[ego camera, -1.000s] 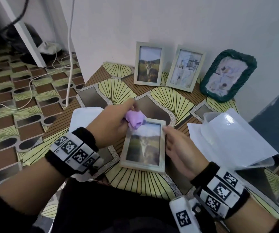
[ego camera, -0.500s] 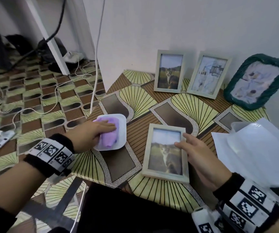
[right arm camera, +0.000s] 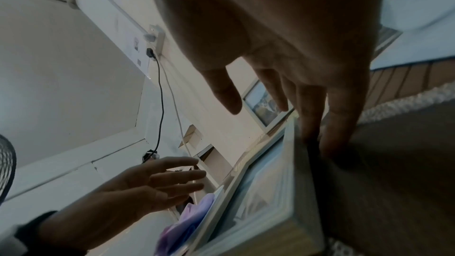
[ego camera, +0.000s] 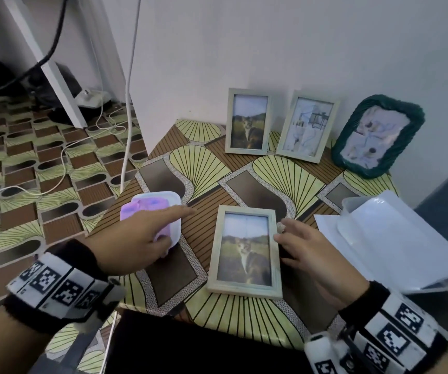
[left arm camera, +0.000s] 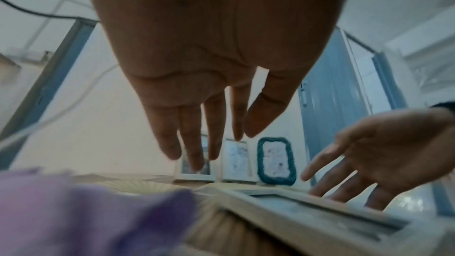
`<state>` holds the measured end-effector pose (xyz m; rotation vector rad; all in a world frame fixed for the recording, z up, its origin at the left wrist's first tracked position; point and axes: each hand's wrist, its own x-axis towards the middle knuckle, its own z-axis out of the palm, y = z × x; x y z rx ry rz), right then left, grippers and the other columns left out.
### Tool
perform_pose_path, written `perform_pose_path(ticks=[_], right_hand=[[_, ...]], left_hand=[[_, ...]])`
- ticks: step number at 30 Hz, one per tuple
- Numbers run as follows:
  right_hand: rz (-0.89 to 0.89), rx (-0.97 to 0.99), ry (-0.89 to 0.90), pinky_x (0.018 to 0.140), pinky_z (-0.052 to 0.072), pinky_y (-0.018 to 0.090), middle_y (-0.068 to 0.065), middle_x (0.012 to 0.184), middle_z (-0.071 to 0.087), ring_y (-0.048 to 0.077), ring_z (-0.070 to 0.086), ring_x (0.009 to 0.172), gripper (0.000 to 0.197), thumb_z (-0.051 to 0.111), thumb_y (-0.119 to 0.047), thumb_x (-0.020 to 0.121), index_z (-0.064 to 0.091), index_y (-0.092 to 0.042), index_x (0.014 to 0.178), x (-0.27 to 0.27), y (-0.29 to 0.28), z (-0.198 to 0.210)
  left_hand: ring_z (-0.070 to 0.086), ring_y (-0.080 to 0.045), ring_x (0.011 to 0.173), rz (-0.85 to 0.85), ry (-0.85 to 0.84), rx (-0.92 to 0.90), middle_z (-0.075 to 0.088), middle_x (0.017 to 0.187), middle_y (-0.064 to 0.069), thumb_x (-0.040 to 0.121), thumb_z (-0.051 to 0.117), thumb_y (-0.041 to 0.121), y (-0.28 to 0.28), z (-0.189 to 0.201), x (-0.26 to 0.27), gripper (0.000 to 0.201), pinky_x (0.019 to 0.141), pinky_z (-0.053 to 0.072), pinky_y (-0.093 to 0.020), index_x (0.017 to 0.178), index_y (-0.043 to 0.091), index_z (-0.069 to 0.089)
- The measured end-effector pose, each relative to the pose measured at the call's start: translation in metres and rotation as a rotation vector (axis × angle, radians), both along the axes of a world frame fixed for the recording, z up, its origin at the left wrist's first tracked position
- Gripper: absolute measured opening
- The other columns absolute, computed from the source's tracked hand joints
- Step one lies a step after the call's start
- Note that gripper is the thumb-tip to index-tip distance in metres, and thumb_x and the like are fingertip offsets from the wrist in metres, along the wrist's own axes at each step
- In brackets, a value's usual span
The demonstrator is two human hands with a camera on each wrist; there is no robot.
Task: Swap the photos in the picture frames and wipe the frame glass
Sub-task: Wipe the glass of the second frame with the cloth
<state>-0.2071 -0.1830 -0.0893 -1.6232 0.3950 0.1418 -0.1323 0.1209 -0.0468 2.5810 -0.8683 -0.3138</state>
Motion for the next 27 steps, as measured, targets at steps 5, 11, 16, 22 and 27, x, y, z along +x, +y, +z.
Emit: perform_pose_path(ticks=[5,11,16,22,27], right_hand=[[0.060,-0.158,-0.015,0.068,0.049,0.020,-0.020,0.098,0.069,-0.002,0.065,0.090,0.029,0.063,-0.025,0.093,0.058,-0.024,0.121,-0.006,-0.008,0.007],[0.115,-0.163,-0.023,0.062,0.048,0.011,-0.024,0.089,0.069,-0.012,0.065,0.081,0.020,0.064,-0.021,0.092,0.058,-0.039,0.085,-0.013,-0.008,0.004],[0.058,-0.016,-0.041,0.054,0.047,0.007,-0.025,0.088,0.069,-0.017,0.064,0.076,0.024,0.063,-0.020,0.093,0.055,-0.033,0.112,-0.010,0.000,-0.004],[-0.111,0.191,-0.140,0.084,0.056,0.028,-0.012,0.115,0.067,0.009,0.065,0.108,0.039,0.063,-0.014,0.093,0.058,-0.025,0.130,-0.008,-0.003,-0.004],[-0.123,0.428,-0.266,0.077,0.059,0.038,0.006,0.118,0.070,0.028,0.070,0.103,0.037,0.055,0.007,0.093,0.064,-0.015,0.122,0.006,-0.012,0.016]], left_hand=[[0.055,0.002,0.092,-0.034,0.036,-0.160,0.063,0.104,0.017,0.094,0.057,0.027,-0.056,-0.009,-0.020,0.048,0.083,0.044,-0.015,0.128,0.055,0.039],[0.051,-0.013,0.094,0.100,0.098,0.064,0.045,0.101,0.007,0.090,0.052,0.052,-0.080,-0.035,-0.020,0.030,0.090,0.047,-0.034,0.113,0.033,0.046],[0.061,-0.001,0.077,0.086,0.172,-0.155,0.065,0.088,0.009,0.088,0.066,0.022,-0.083,-0.032,-0.020,0.021,0.067,0.049,-0.017,0.103,0.030,0.055],[0.072,-0.016,0.083,0.189,0.394,-0.640,0.073,0.095,-0.008,0.075,0.073,-0.012,-0.083,-0.025,-0.021,0.062,0.073,0.059,-0.028,0.111,0.035,0.059],[0.070,-0.024,0.097,0.174,0.421,-0.880,0.074,0.104,-0.005,0.076,0.074,-0.007,-0.086,-0.019,-0.008,0.057,0.080,0.058,-0.025,0.121,0.025,0.062]])
